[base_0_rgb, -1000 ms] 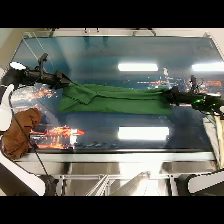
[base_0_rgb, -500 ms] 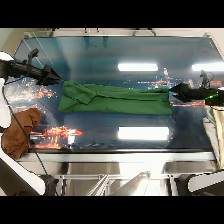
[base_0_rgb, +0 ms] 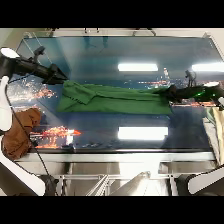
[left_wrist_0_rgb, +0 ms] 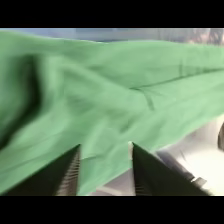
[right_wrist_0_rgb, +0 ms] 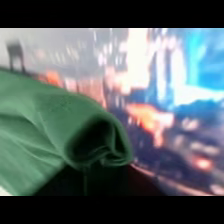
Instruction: Fold the shirts.
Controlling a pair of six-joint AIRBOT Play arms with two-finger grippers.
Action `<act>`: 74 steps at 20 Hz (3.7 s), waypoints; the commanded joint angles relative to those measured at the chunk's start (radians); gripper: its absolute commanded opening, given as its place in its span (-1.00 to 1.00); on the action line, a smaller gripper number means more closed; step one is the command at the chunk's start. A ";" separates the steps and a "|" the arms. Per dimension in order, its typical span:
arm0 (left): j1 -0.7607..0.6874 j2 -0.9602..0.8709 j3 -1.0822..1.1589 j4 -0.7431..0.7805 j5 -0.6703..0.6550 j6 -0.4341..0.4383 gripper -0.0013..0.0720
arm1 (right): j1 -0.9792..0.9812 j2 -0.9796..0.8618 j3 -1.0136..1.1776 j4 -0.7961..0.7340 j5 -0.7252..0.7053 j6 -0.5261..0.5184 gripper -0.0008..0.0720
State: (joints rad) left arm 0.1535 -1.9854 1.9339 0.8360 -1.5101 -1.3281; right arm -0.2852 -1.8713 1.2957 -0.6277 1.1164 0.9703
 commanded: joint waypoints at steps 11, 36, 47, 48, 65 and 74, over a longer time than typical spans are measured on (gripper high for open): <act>-0.527 -0.238 0.021 -0.070 0.243 -0.016 -0.97 | -0.071 0.232 0.266 -0.011 0.466 0.169 -0.94; -0.022 0.310 0.089 -0.542 -0.085 0.071 -0.97 | 0.853 -0.089 0.465 0.194 -0.150 0.223 -0.74; -0.019 0.508 -0.382 -0.539 -0.105 0.218 -0.97 | 0.378 0.224 0.185 -0.377 0.243 0.557 -0.63; -0.011 0.525 -0.429 -0.539 -0.108 0.233 -0.97 | 0.345 0.220 0.126 -0.378 0.200 0.598 -0.06; 0.006 0.553 -0.555 -0.546 -0.088 0.252 -0.97 | 0.345 -0.020 0.123 0.233 0.197 0.249 -0.94; 0.006 0.553 -0.556 -0.540 -0.111 0.254 -0.97 | -0.230 0.410 0.343 0.043 0.324 0.679 -0.94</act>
State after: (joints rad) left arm 0.1600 -1.4330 1.3792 0.2943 -1.6085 -1.0760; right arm -0.3218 -1.5753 1.5822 -0.5217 1.3651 1.4666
